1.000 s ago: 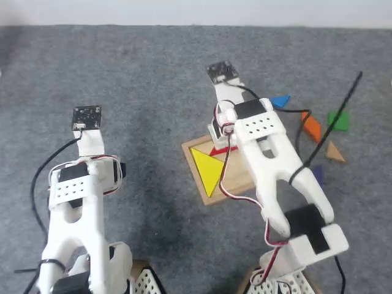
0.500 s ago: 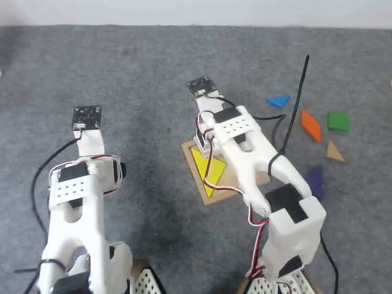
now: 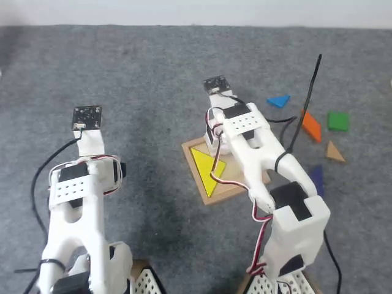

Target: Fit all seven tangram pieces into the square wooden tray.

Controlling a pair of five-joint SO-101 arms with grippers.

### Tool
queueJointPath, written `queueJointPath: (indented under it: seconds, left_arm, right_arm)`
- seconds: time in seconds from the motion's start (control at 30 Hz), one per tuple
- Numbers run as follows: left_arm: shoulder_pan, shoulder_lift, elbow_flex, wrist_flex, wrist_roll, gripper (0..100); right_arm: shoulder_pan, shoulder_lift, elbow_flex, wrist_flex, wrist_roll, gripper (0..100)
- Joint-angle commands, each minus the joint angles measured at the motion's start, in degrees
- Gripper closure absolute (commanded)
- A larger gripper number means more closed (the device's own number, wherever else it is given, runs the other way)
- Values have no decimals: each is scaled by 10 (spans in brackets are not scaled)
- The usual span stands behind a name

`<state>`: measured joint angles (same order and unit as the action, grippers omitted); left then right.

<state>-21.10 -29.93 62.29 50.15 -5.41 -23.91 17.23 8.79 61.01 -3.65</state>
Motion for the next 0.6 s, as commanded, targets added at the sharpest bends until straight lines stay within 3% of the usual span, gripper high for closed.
queueJointPath:
  seconds: [0.0,0.27,0.57]
  left_arm:
    - [4,-15,-2,-10,-4,797]
    - [4,-15,-2,-10,-4,797]
    - [4,-15,-2,-10,-4,797]
  right_arm:
    - [36,-42,-23,-29,-18,753]
    - [92,-35,-22,-65,-42,753]
    - [37,32,-23,-40,-51,753]
